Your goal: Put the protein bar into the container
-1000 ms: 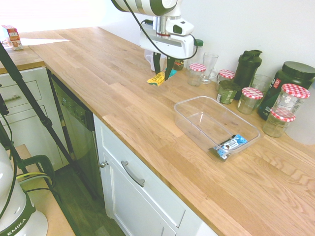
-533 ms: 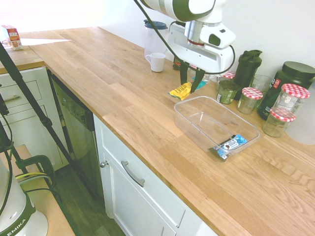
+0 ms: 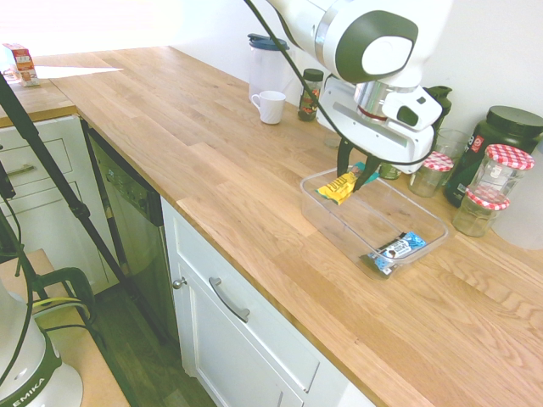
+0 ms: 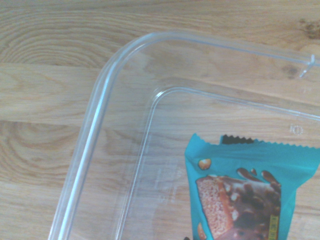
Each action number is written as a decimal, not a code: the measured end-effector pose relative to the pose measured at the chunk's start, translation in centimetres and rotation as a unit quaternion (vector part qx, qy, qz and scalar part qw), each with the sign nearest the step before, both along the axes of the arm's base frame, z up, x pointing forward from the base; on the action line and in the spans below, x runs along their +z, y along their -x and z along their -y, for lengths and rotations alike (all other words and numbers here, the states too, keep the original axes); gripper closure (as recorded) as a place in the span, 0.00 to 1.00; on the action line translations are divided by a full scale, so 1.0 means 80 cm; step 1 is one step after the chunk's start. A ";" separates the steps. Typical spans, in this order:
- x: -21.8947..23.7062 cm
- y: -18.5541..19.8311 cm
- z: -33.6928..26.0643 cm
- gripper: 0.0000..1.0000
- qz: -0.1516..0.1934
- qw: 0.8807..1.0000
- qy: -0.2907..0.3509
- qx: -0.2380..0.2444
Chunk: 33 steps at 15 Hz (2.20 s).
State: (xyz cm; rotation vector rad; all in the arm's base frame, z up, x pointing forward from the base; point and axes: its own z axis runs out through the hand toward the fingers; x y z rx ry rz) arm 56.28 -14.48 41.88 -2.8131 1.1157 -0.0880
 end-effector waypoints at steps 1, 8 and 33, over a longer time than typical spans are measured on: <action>-0.005 -0.005 0.003 1.00 -0.001 1.000 0.000 0.002; -0.036 -0.050 0.008 1.00 -0.012 1.000 0.005 0.007; -0.070 -0.080 -0.002 0.00 -0.025 0.999 0.026 0.008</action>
